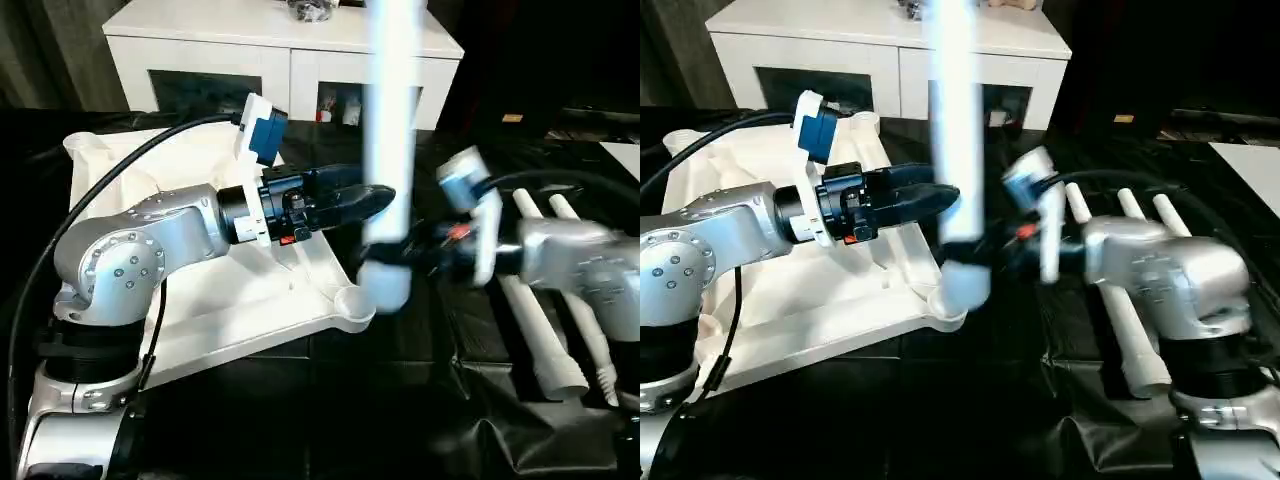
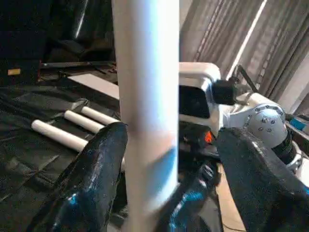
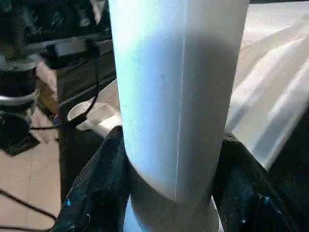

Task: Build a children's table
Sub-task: Pick table leg

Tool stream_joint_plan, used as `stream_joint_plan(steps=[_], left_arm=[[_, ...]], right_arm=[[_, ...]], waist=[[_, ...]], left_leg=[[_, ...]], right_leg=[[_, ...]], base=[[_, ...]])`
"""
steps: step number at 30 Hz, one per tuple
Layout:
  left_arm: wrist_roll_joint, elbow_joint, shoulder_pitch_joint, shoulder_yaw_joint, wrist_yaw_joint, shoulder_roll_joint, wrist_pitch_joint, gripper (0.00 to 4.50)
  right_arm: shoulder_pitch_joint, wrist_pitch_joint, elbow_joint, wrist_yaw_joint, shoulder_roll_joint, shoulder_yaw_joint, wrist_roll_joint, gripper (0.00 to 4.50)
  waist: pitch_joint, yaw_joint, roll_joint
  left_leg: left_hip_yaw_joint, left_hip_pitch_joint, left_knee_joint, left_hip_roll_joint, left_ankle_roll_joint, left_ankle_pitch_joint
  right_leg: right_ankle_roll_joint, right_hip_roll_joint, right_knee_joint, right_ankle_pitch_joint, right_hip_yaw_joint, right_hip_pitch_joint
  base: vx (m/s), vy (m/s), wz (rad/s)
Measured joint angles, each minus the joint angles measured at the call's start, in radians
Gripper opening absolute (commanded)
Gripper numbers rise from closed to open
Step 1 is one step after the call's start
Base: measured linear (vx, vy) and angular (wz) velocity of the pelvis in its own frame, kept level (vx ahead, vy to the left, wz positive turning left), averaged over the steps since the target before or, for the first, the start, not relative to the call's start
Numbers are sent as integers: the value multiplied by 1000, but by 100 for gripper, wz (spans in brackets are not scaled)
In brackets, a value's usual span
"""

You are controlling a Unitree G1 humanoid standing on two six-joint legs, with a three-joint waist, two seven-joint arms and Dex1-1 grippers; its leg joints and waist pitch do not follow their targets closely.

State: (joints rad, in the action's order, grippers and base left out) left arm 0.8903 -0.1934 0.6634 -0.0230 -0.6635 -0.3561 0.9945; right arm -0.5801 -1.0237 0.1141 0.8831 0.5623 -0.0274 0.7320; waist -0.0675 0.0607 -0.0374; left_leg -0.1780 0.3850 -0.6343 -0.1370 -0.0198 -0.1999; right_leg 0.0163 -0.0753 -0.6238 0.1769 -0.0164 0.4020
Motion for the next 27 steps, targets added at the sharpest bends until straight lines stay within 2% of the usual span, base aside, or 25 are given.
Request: stream_joint_plan(steps=[3,6,11,14,21,25,27], left_arm=[[-4,2,0,0,7,8,-15,355],[-30,6,-24,-21,42,8,-48,355],[-140,21,-121,-40,109,-19,-117,355],[-249,23,-171,5,154,-33,-193,355],[-282,24,-183,24,171,-33,-220,355],[-437,-9,-308,86,279,-32,-344,355],[-508,-12,-378,137,318,-51,-361,355]], right_arm=[[1,-3,-5,-17,-4,27,10,188],[0,-11,-36,-43,-13,88,30,188],[-42,-106,-157,-103,-67,278,178,188],[-52,-147,-170,-113,-89,333,260,188],[-52,-164,-179,-117,-98,336,281,188],[-51,-170,-208,-149,-134,349,294,188],[-46,-140,-189,-178,-136,333,241,188]], waist=[[0,0,1],[1,-2,3],[1,-6,5],[1,-5,5],[1,0,5],[2,-10,6],[2,-9,6]], left_leg=[[0,0,0,0,0,0],[0,0,0,0,0,0],[0,0,0,0,0,0],[0,0,0,-1,0,0],[0,0,0,-1,0,0],[0,0,1,-1,0,0],[0,1,1,-2,-1,0]], right_leg=[[0,0,-1,0,0,0],[0,0,-1,0,0,0],[0,0,-1,0,0,1],[0,1,0,0,-1,0],[0,0,0,0,-1,0],[0,0,0,0,-1,0],[1,1,0,1,-2,2]], base=[[0,0,0],[0,0,0],[0,0,0],[0,0,0],[0,0,0],[0,0,0],[0,0,0]])
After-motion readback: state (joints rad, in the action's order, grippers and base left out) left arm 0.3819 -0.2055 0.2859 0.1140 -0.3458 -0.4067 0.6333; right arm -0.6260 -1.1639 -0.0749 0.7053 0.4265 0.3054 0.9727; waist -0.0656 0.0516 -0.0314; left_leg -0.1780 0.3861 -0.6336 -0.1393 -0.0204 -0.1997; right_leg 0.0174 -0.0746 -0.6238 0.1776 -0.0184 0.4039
